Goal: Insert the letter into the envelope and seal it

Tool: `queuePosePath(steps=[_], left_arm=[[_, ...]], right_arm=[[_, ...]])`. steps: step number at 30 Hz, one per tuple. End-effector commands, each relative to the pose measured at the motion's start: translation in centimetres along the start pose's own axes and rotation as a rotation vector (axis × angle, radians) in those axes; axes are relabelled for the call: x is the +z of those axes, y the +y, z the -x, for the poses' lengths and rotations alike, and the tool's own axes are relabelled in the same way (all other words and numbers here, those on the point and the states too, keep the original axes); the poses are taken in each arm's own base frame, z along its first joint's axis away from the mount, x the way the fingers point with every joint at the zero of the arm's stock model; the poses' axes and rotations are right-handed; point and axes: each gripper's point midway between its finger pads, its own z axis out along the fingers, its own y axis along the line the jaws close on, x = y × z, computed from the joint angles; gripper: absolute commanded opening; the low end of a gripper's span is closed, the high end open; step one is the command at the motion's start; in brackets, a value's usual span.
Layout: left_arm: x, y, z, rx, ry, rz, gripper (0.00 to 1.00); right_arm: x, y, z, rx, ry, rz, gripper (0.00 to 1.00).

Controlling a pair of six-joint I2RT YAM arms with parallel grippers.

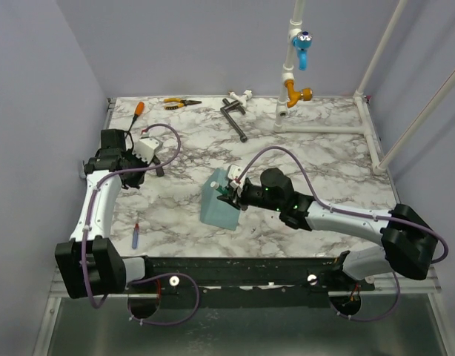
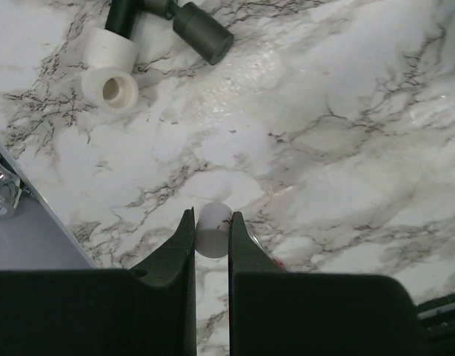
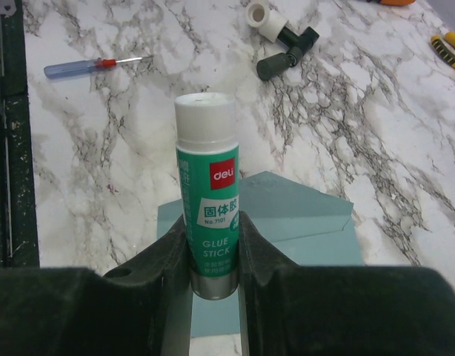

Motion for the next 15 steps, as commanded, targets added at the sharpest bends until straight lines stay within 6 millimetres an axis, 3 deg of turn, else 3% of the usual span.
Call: queuePosePath(steps=[1, 7, 15], left_arm=[[3.5, 4.5, -0.2, 0.003, -0.067, 0.097, 0.00], [7.1, 6.9, -3.2, -0.022, -0.021, 0.102, 0.00], [9.3, 6.7, -5.1, -0.039, -0.088, 0.007, 0.00]], right_arm=[[-0.8, -0.2, 1.9, -0.008, -0.054, -0.018, 0.01], [-1.5, -0.1, 2.6, -0.016, -0.089, -0.019, 0.01], [-2.0, -0.1, 2.6, -0.025, -0.088, -0.027, 0.01]])
